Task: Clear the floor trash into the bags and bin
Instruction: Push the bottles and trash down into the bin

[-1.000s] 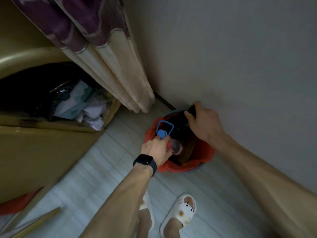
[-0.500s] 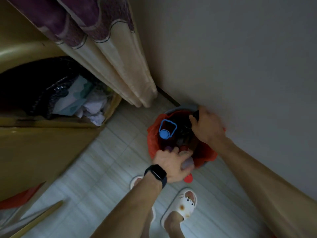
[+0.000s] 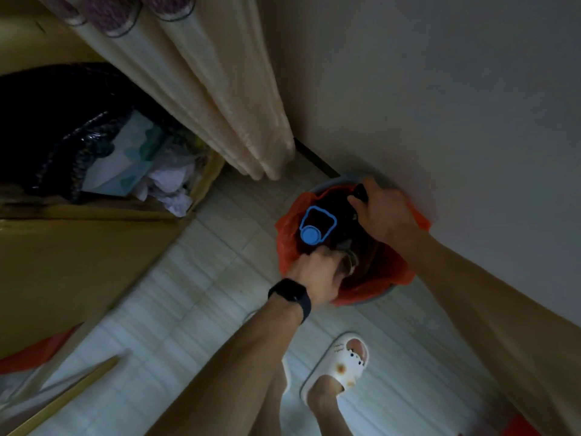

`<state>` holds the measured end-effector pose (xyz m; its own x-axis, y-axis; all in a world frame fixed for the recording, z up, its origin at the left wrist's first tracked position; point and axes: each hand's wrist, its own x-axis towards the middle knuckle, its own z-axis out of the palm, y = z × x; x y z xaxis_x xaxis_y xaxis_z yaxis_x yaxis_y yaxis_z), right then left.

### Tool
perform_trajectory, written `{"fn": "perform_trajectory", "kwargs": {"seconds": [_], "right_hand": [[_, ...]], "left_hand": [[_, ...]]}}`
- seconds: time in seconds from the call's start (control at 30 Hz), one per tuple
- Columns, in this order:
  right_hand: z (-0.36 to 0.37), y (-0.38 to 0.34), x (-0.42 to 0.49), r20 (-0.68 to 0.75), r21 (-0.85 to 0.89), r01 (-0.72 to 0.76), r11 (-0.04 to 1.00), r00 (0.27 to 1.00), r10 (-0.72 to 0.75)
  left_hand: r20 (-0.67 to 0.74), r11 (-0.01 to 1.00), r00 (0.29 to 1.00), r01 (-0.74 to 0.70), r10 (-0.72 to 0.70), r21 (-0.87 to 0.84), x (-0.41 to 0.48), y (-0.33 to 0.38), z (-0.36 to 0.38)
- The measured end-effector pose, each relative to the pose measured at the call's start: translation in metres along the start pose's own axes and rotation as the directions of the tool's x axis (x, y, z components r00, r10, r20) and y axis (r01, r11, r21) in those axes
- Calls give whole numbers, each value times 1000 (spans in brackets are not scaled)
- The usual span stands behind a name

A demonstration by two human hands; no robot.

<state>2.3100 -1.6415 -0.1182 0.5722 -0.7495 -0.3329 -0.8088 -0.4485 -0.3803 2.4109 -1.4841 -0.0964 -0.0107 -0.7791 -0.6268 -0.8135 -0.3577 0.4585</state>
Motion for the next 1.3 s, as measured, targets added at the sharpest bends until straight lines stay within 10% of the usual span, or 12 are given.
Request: {"fn": "perform_trajectory", "kwargs": {"seconds": [0.23, 0.5, 0.77, 1.03, 1.3], "right_hand": [[25, 10, -13, -1, 176, -48, 983, 999, 49], [33, 29, 12, 142, 31, -74, 997, 987, 69], [35, 12, -18, 157, 369, -268, 890, 962, 225], [-6, 8, -103, 216, 271, -362, 892, 926, 310], [-125, -93, -157, 242, 129, -59, 990, 970, 26]], "left_hand": [[-59, 972, 992, 99, -114, -211, 41, -2, -16], [-78, 999, 997, 20, -23, -40, 40, -10, 18], [-106, 999, 994, 39, -42, -24, 17, -22, 10], [-1, 987, 987, 160, -160, -1, -33, -2, -20], [-113, 971, 965, 237, -238, -22, -140, 37, -123]]}}
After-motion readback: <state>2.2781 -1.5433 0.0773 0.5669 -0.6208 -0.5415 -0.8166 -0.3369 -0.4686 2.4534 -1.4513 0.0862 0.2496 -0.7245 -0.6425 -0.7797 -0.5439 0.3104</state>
